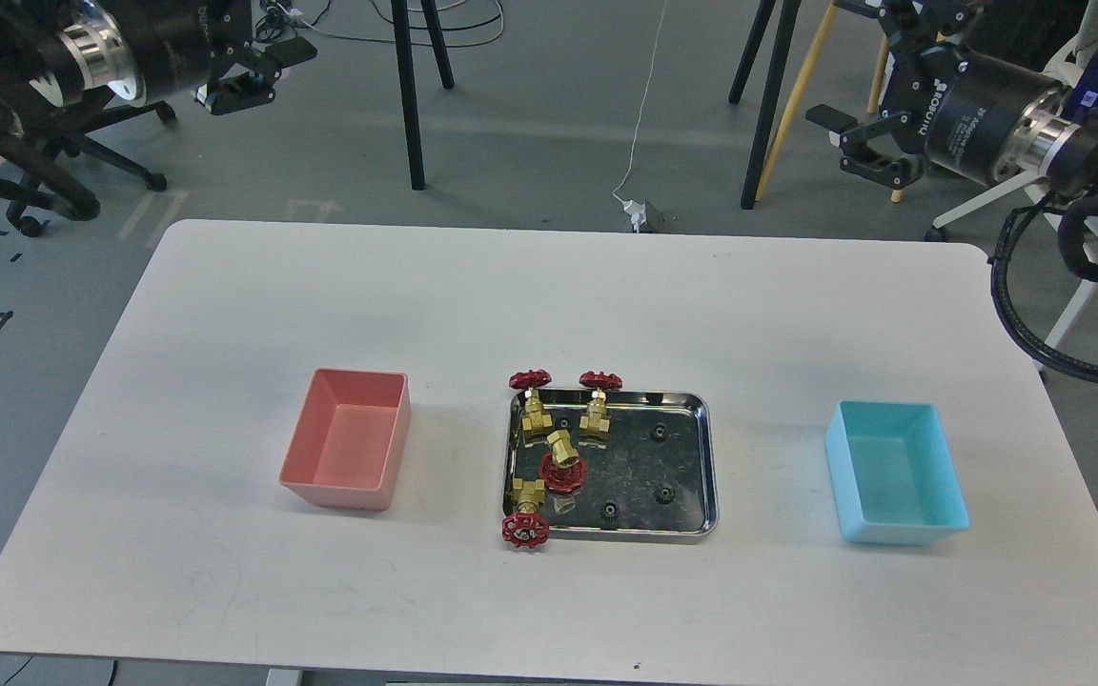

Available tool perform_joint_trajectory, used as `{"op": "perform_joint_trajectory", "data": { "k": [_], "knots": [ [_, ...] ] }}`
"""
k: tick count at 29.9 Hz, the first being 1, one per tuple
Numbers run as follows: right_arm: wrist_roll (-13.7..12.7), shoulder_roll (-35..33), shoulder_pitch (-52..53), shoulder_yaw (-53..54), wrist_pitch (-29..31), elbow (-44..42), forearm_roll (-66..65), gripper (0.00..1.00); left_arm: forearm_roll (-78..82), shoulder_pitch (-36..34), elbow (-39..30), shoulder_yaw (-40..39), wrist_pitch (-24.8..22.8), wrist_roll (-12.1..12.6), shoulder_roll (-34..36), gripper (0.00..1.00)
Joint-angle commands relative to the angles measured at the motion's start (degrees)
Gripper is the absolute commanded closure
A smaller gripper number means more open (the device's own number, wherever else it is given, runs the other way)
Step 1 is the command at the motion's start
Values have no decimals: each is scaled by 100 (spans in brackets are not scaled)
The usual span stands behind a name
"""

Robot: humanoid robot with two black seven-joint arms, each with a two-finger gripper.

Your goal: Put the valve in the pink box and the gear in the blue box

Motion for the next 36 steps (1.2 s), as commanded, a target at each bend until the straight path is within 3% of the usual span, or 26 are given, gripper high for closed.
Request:
{"op": "perform_joint_trajectory", "data": {
  "k": [1,4,10,14,18,22,26,32,35,36],
  "knots": [
    [-4,36,55,-6,49,-24,-7,1,19,20,9,-110,0,-77,22,0],
    [-4,28,55,-6,49,-24,-16,1,29,29,9,-163,0,-200,-22,0],
    [48,1,55,99,5,-42,-16,1,29,21,246,-154,0,-34,22,0],
    [66,-16,55,275,5,-60,-103,1,81,29,720,-163,0,-226,-48,0],
    [57,-8,55,293,58,-68,-253,1,99,187,800,-93,0,-569,-163,0],
    [57,19,55,276,75,-77,-358,1,492,293,713,-84,0,-648,-294,0],
    [57,19,99,284,40,-95,-411,1,1643,302,239,-163,0,-947,-339,3],
    [22,-7,301,240,58,-323,-578,1,2593,758,-886,-146,0,-1141,-339,7],
    [22,1,319,240,75,-376,-692,1,3471,1074,-1291,-128,23,-1631,-505,11],
    [22,10,354,240,84,-376,-719,1,3900,1180,-1379,-128,267,-1825,-601,12]
  ]
}}
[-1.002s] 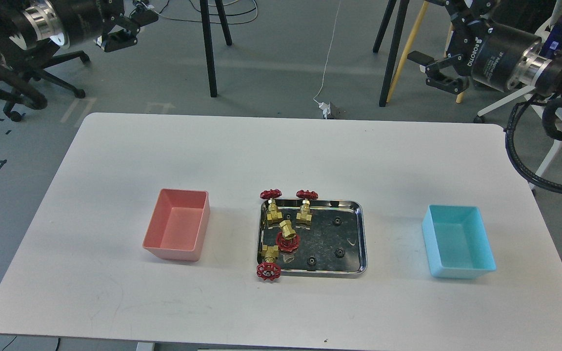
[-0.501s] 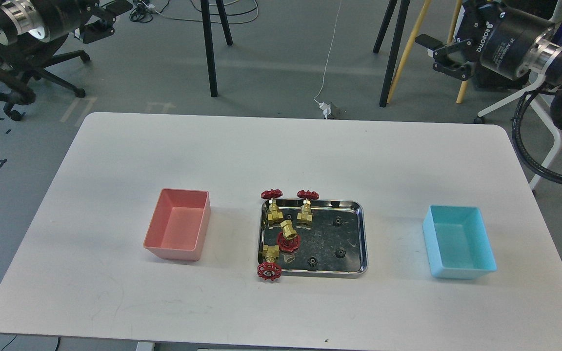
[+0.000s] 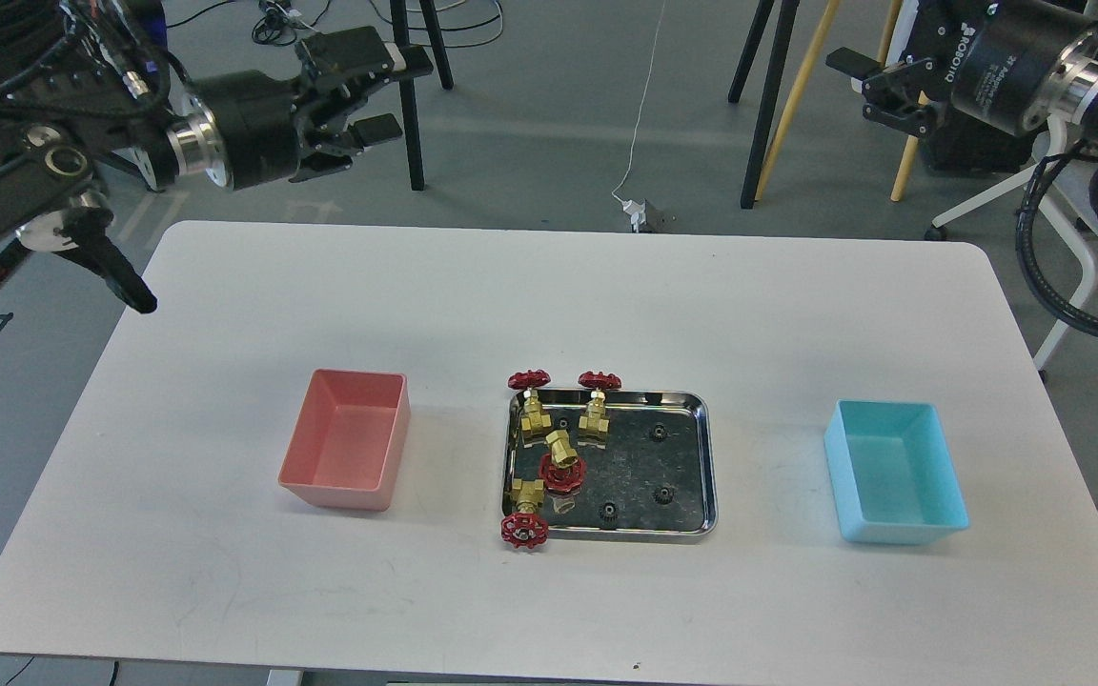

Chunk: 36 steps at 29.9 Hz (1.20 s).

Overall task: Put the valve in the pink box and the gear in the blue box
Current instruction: 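Reach the left hand over the tray toward a brass valve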

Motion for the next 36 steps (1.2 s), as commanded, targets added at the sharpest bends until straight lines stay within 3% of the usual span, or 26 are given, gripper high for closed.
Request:
{"op": "perform_joint_trajectory", "data": {
  "k": [1,6,10,16,26,36],
  "knots": [
    [-1,20,101,-17,21,-25,-121,1,1368,388,-392,39,527,-599,-275,14],
    [-1,3,268,-70,30,-42,-200,1,3312,1109,-666,65,2301,-916,-706,16],
    [-1,-6,514,-298,30,-112,-209,1,4665,1627,-596,91,3620,-951,-1084,16],
    [-1,-6,778,-535,30,-235,-226,1,6669,2269,0,100,4896,-960,-1681,16],
    [-27,108,884,-834,30,-350,-411,1,7384,2332,1548,575,5565,-969,-2736,16],
    [-18,108,875,-852,30,-350,-446,1,7534,2437,2629,1058,5597,-978,-3413,16]
  ]
}}
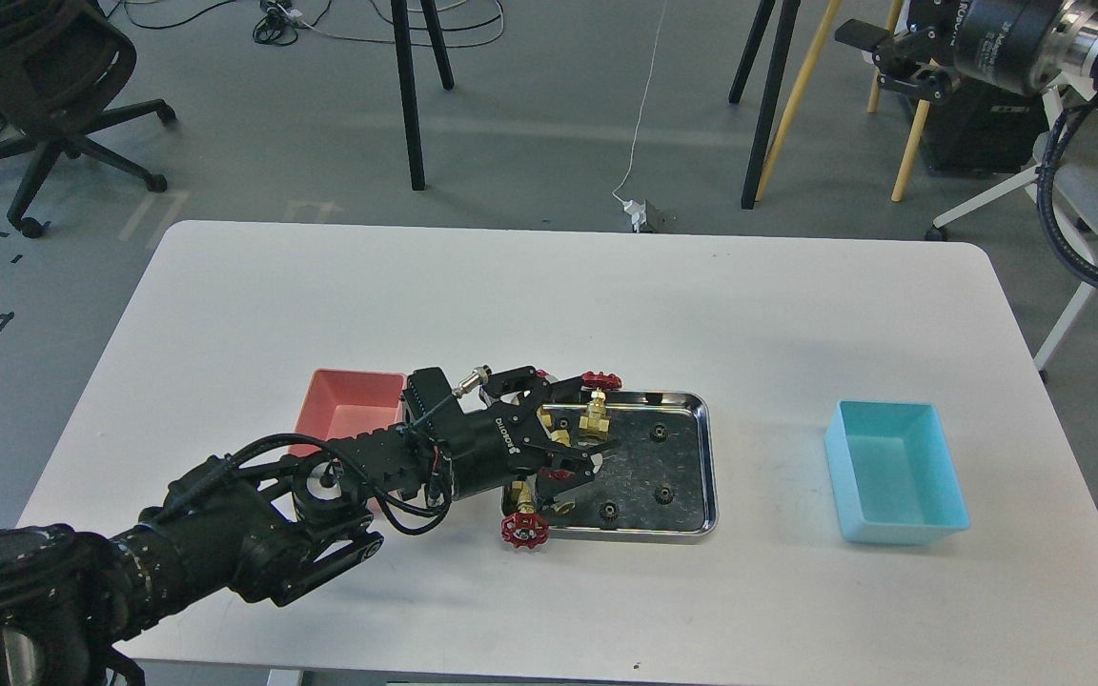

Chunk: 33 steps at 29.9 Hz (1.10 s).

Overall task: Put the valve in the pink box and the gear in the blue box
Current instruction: 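Reach the left hand over the tray toward a brass valve, then close the left hand fingers around the brass valve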

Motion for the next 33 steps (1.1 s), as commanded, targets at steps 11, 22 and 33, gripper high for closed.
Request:
{"op": "perform_joint_trajectory", "data": {
  "k": [11,22,33],
  "knots": [
    [7,27,-35,-1,0,-8,-21,1,-77,90,948,310,-1,-218,-370,19],
    [7,44,-61,-1,0,-52,-126,1,-393,64,1046,443,-1,-201,-379,24],
    [7,44,-61,-1,0,-52,-135,1,-868,38,993,460,-1,-253,-379,25]
  ]
}}
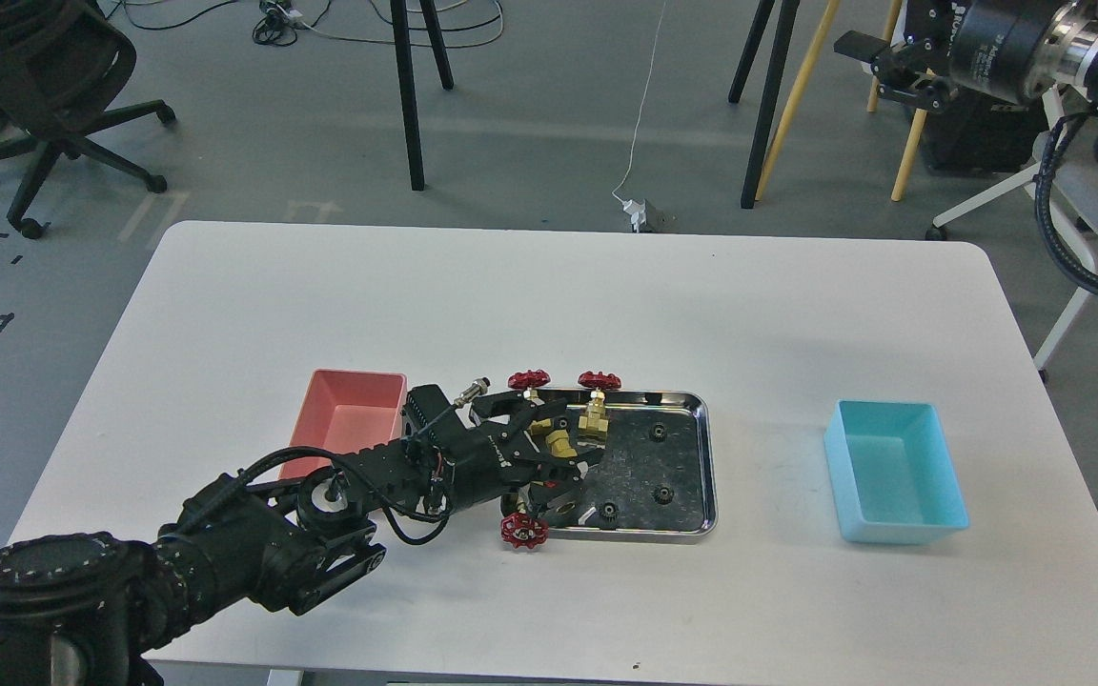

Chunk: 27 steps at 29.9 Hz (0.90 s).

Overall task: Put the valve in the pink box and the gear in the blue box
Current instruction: 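Close the left hand fingers around the brass valve, then carry the brass valve with the left hand over the pink box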

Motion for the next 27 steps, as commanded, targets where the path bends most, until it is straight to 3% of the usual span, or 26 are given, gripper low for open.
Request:
{"op": "perform_joint_trajectory", "data": {
  "k": [1,6,19,23,27],
  "knots": [
    [0,0,-9,0,0,0,0,1,-4,24,-1,13,0,-34,2,26],
    [0,26,-9,0,0,0,-106,1,5,32,8,48,0,-87,10,39],
    [0,88,-17,-8,0,-87,-159,1,31,-3,8,48,0,-104,19,87],
    [0,88,-26,-8,0,-140,-167,1,5,-20,-97,31,0,-104,10,88],
    [0,131,-44,-9,0,-263,-167,1,-249,-99,-825,-145,0,-87,352,87]
  ]
}}
